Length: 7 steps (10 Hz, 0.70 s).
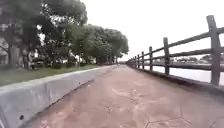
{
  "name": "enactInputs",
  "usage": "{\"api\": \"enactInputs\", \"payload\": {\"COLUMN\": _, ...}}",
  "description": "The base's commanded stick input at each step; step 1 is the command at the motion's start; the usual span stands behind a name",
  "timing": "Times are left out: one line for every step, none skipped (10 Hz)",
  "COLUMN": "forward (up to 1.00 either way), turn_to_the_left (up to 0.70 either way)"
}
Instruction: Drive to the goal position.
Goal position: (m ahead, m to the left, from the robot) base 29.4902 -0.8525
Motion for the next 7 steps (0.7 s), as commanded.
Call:
{"api": "enactInputs", "payload": {"forward": 1.00, "turn_to_the_left": 0.00}}
{"api": "enactInputs", "payload": {"forward": 1.00, "turn_to_the_left": 0.00}}
{"api": "enactInputs", "payload": {"forward": 1.00, "turn_to_the_left": 0.00}}
{"api": "enactInputs", "payload": {"forward": 1.00, "turn_to_the_left": 0.00}}
{"api": "enactInputs", "payload": {"forward": 1.00, "turn_to_the_left": 0.00}}
{"api": "enactInputs", "payload": {"forward": 1.00, "turn_to_the_left": 0.00}}
{"api": "enactInputs", "payload": {"forward": 1.00, "turn_to_the_left": 0.00}}
